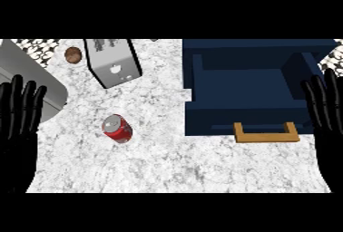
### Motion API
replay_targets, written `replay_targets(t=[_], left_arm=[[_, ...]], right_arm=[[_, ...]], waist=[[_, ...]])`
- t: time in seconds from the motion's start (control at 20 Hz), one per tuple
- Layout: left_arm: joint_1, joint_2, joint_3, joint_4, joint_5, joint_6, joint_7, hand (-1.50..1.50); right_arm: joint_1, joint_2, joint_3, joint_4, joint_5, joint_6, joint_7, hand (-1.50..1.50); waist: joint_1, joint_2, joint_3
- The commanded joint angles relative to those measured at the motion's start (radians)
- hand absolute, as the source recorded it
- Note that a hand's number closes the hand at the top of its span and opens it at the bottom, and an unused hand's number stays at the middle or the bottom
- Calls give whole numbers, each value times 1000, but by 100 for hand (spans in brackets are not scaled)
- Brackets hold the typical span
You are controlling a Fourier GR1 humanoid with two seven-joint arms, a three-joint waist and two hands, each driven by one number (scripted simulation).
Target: Pick up the can, place it into the drawer and close the drawer
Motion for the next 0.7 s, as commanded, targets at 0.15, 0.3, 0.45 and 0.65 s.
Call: replay_targets(t=[0.15,0.3,0.45,0.65], left_arm=[[-109,91,18,41,217,-199,25,-150],[-11,123,-39,148,174,-217,162,-150],[-43,150,-26,149,232,-247,238,-150],[-74,226,76,32,377,-273,404,-150]], right_arm=[[-1,19,8,-4,-18,-3,28,-150],[92,56,-45,79,17,-100,134,-150],[93,23,-100,67,-2,-103,198,-150],[117,-6,-160,9,-43,-92,252,-150]], waist=[[-3,23,-24],[-28,39,-22],[-6,25,-23],[5,21,-22]])
